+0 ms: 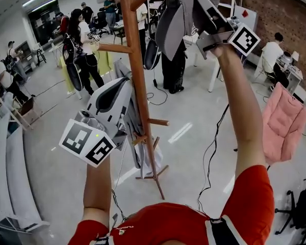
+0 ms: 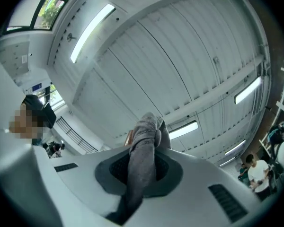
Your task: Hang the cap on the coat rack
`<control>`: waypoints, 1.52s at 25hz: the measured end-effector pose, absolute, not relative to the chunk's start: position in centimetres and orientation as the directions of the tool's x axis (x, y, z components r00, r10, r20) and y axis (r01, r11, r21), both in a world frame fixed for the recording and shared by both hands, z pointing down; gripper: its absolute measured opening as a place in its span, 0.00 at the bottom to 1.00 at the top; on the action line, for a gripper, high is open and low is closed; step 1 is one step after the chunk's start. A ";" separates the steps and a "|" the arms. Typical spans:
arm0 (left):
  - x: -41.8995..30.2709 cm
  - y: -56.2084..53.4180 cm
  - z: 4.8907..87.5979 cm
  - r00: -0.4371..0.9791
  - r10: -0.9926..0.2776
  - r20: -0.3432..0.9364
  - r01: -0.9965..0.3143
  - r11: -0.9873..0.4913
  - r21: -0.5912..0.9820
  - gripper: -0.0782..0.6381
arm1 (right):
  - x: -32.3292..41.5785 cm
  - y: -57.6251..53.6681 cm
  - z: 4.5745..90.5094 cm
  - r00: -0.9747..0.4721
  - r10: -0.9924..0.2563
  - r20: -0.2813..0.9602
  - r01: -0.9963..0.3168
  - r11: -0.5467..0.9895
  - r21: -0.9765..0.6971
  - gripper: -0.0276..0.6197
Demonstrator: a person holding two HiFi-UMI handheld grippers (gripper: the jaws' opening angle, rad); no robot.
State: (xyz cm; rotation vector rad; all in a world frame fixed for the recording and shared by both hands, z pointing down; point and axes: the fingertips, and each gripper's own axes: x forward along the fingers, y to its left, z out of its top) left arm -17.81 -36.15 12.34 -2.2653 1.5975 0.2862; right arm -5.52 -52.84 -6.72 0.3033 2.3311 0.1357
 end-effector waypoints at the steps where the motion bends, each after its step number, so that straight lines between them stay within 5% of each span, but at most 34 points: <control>1: -18.1 -36.2 12.4 0.338 -0.870 -0.360 -0.940 -0.296 -0.168 0.12 | -5.7 -53.2 -7.1 -0.668 0.269 -0.694 0.199 0.963 0.182 0.09; 16: -19.7 -36.9 12.9 0.279 -0.897 -0.342 -0.956 -0.224 -0.190 0.12 | -9.1 -54.0 -8.7 -0.613 0.444 -0.654 0.434 0.880 0.192 0.09; 38: -17.1 -36.2 13.2 0.321 -0.886 -0.335 -0.944 -0.272 -0.187 0.12 | -10.3 -48.7 -5.1 -0.692 0.548 -0.469 0.490 0.834 0.252 0.09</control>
